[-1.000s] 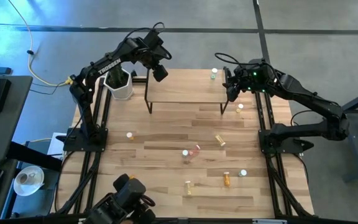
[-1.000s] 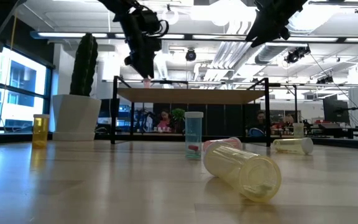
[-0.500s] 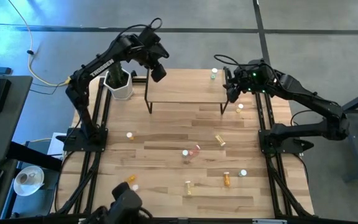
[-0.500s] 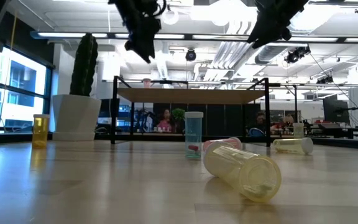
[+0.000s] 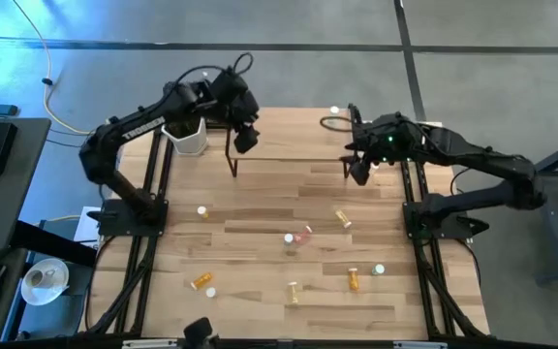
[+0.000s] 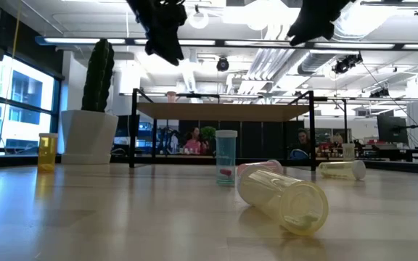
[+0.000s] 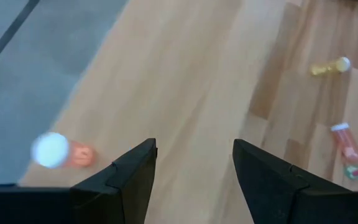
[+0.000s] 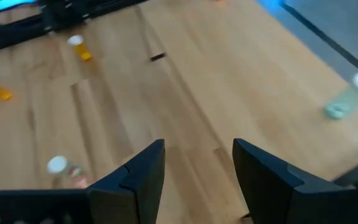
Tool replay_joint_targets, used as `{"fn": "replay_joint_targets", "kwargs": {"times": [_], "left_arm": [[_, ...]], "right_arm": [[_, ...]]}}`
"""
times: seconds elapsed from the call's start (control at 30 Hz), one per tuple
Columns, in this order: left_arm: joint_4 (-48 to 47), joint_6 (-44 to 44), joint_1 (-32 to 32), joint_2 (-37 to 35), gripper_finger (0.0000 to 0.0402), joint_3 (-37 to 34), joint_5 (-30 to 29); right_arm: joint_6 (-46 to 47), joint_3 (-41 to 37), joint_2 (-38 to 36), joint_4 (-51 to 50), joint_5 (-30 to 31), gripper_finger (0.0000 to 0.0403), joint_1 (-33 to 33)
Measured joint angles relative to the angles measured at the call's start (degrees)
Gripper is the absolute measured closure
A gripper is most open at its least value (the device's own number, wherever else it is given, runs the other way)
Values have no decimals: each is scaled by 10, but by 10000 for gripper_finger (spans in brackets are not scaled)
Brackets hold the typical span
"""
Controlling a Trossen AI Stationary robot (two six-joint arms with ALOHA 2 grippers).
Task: Pick and place medicine bottles onto shelf by color
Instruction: Put the middle yellow pill bottle on the shelf
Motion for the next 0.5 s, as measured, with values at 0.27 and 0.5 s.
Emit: {"fn": "replay_joint_targets", "kwargs": {"times": [0.27, 0.5], "left_arm": [[123, -17, -53, -107, 197, -166, 0], [214, -46, -102, -182, 197, -285, -5]], "right_arm": [[1, 0, 1, -1, 8, 223, 76], [29, -37, 10, 36, 72, 223, 140]]}}
